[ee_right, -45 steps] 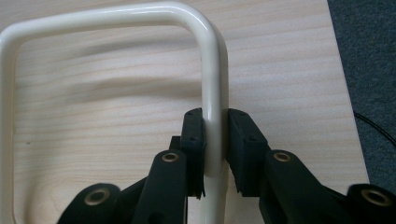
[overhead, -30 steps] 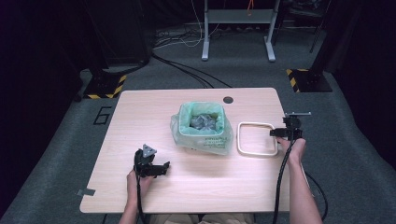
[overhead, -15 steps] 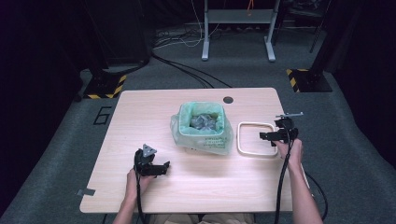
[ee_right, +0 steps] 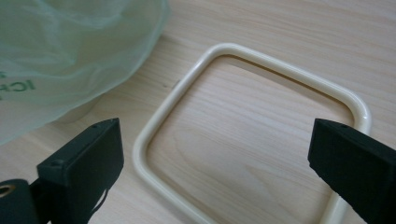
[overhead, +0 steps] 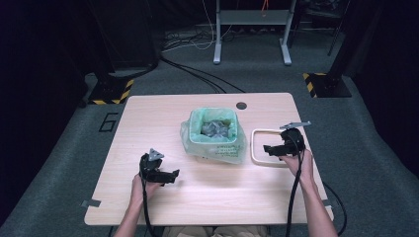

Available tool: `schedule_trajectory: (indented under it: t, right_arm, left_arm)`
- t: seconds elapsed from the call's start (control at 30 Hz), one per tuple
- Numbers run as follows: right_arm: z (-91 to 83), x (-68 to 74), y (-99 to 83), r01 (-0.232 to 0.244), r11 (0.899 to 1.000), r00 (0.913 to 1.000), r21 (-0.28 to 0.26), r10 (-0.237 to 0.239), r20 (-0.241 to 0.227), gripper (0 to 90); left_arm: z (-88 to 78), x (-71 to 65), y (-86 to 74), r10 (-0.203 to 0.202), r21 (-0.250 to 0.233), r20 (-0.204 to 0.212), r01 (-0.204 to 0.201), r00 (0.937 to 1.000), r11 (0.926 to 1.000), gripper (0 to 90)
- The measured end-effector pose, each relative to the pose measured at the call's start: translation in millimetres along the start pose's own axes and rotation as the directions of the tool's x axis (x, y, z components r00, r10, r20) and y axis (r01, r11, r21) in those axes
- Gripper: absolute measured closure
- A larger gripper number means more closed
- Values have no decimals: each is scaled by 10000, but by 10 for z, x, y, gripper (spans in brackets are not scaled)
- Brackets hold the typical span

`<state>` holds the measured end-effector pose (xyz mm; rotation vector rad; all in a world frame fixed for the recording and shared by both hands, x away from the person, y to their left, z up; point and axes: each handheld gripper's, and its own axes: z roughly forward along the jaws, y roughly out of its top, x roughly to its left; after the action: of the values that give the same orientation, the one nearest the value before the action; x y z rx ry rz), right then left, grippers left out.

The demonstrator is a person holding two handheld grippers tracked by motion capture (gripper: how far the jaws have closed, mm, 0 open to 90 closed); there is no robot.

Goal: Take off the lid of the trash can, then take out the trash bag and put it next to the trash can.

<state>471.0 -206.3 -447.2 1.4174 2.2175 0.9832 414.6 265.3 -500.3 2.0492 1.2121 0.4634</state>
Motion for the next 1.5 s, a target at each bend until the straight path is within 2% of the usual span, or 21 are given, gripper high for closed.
schedule_trajectory:
  t: [0.07, 0.2, 0.43, 0.73, 0.97, 1.2, 1.4, 1.5]
  right_arm:
    - [-31, 52, 0, 361, 9993, 9993, -101, -361, 65, 39]
    - [-79, 149, 4, 472, 9984, 9987, -296, -478, -192, 48]
    - [-157, 319, 34, 933, 9937, 9940, -623, -965, -511, 50]
    - [-209, 579, 77, 1703, 9816, 9792, -859, -1783, -964, 63]
    - [-115, 730, 19, 2098, 9747, 9673, -773, -2184, -1286, 68]
    - [-6, 883, -8, 2432, 9675, 9551, -691, -2513, -1568, 76]
    - [80, 983, -35, 2615, 9631, 9498, -638, -2686, -1607, 142]
    - [147, 985, -63, 2542, 9654, 9532, -584, -2603, -1536, 176]
  left_arm:
    - [-49, 1, 61, 38, -130, 109, -37, 9999, 9999, 0]
    - [-129, -8, 168, 182, -345, 195, -175, 9996, 9993, 0]
    - [-195, -24, 284, 555, -526, 359, -536, 9978, 9972, 0]
    - [-234, -79, 320, 924, -852, 471, -882, 9946, 9925, 4]
    - [-197, -116, 360, 1112, -1031, 490, -1057, 9926, 9890, 53]
    - [-127, -132, 425, 1039, -1107, 710, -956, 9921, 9892, 87]
    - [-62, -187, 458, 1229, -1175, 647, -1148, 9903, 9864, 151]
    - [-39, -206, 473, 1239, -1328, 572, -1155, 9906, 9844, 185]
